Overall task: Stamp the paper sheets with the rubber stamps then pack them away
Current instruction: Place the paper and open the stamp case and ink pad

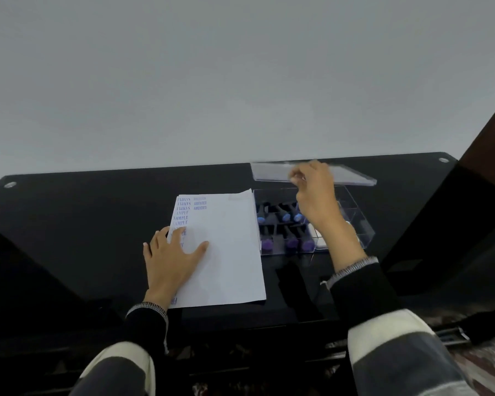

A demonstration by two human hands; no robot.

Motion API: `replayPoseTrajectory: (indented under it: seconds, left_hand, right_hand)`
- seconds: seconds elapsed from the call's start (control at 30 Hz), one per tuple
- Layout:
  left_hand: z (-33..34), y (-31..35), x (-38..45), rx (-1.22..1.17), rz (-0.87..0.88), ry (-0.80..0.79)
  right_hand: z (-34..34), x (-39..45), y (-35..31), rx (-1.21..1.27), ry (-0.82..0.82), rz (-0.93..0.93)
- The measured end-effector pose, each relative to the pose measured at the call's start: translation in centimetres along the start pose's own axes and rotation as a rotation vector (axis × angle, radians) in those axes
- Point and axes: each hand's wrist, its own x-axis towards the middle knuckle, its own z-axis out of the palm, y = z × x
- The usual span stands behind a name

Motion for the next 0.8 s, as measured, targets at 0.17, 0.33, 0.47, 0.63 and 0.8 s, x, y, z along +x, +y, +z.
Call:
replayPoseTrajectory:
  seconds: [0.17, 0.33, 0.47, 0.63, 0.8]
  left_hand:
    - [0.3, -0.1, 0.2, 0.003, 0.001, 0.016]
    - [0.4, 0.1, 0.4, 0.043, -0.005, 0.018]
    - [0.7, -0.1, 0.6, 0.056, -0.007, 0.028]
    - [1.1, -0.3, 0.6, 0.071, -0.009, 0.053]
    - [1.3, -0.3, 0.6, 0.078, -0.01, 0.061]
  right_hand:
    - [3.4, 4.1, 1.5, -0.027, -0.081, -0.017]
    - [7.5, 6.7, 4.3, -0.072, -0.249, 0.096]
    - [9.8, 8.3, 5.7, -0.112, -0.307, 0.143]
    - [12.1, 10.2, 7.4, -0.163, -0.5, 0.231]
    - [13.7, 12.3, 8.7, -0.232, -0.597, 0.341]
